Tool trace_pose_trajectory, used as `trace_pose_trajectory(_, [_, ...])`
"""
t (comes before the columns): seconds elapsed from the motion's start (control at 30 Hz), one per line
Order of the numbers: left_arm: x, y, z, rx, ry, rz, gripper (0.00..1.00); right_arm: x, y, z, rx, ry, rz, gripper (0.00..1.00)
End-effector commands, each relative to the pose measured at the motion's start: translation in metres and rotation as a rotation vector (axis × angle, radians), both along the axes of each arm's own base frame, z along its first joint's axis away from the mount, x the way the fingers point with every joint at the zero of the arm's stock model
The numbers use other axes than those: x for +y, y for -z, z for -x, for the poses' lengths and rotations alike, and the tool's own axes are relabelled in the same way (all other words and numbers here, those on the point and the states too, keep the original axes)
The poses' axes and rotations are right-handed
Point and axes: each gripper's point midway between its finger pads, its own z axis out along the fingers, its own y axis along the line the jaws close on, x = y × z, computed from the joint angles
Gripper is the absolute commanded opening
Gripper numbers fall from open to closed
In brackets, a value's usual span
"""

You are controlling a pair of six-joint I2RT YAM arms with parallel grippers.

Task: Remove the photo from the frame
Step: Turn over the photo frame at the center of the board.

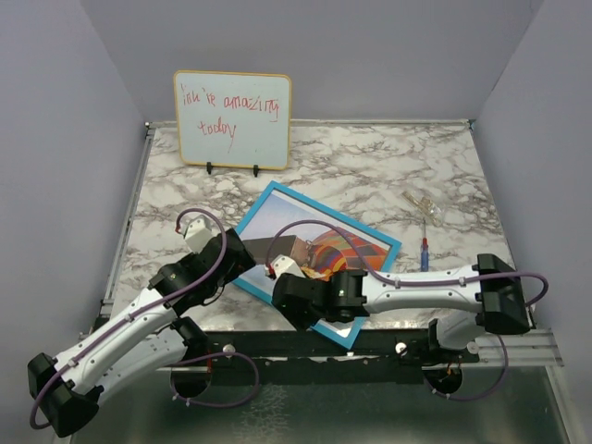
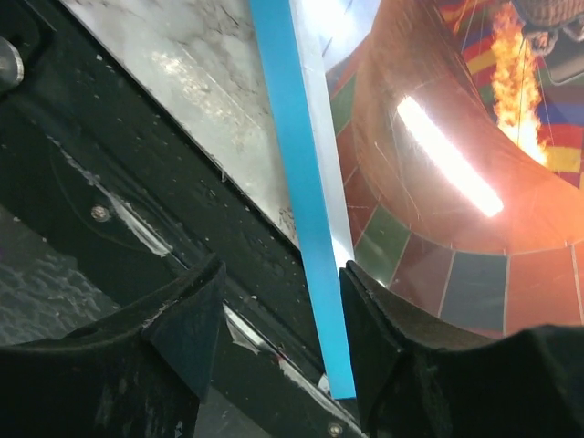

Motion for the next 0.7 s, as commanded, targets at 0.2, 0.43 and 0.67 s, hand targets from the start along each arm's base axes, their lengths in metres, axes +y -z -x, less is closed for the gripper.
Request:
trace_pose_trajectory(0.2, [0.004, 0.005, 0.003, 0.0, -0.071, 0.067, 0.99, -0.014, 0.03, 0.005, 0.036, 0.013, 0.148, 0.55])
trace_pose_trajectory(0.43, [0.003, 0.007, 0.004, 0.004, -0.092, 0.085, 0.99, -0.01, 0.046, 0.007, 0.039, -0.004, 0.125, 0.52])
trace_pose_trajectory(0.67, [0.007, 0.001, 0.001, -0.025, -0.088, 0.069, 0.99, -0.011, 0.058, 0.004, 0.033, 0.009, 0.157, 0.49])
